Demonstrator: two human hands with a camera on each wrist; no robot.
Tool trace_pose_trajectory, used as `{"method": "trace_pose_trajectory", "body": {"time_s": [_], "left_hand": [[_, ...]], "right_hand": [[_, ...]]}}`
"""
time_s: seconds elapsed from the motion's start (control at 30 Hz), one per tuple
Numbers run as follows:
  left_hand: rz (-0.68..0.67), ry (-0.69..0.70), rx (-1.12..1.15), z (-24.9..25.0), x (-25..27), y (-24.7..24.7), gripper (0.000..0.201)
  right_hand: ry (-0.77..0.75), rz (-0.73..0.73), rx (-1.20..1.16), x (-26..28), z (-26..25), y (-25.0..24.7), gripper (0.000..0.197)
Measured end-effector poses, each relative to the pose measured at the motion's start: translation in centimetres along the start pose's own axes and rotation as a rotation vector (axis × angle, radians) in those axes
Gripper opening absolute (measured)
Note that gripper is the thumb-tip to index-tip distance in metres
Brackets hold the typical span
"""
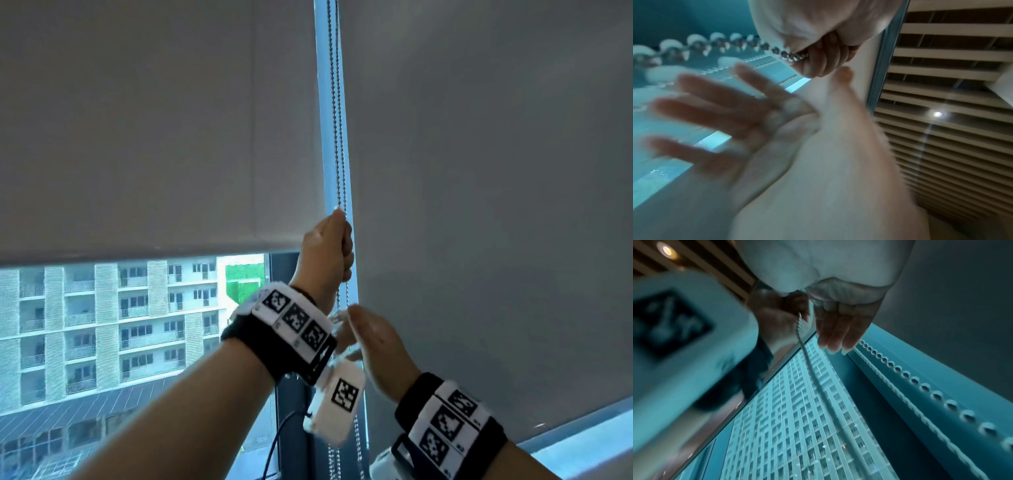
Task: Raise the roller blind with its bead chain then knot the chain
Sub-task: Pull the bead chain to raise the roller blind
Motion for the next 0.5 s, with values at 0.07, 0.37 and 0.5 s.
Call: {"method": "trace_pose_trajectory", "body": {"time_s": [0.07, 0.37, 0.5], "left_hand": [[0.004, -0.045, -0.004, -2.1, 1.2, -0.4, 0.044], [-0.024, -0.113, -0.004, -7.4, 5.4, -1.4, 0.042], [-0.053, -0.123, -0.113, -9.7, 7.2, -1.6, 0.041]], "right_hand": [[-0.011, 0.068, -0.07, -1.2, -0.4, -1.1, 0.039], [-0.115, 0.111, -0.066, -6.4, -6.4, -2.6, 0.026], [-0.091, 0.052, -0.129, -8.2, -8.8, -1.7, 0.027]]}}
Point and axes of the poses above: each hand's wrist, its own x-axis away from the middle knuckle, its own y-axis out of the palm, z = x × y, the point moved 9 cm from there along -x, towards the middle knuckle, and after that the axes turned 6 degrees about -y, right-handed, at the moved point
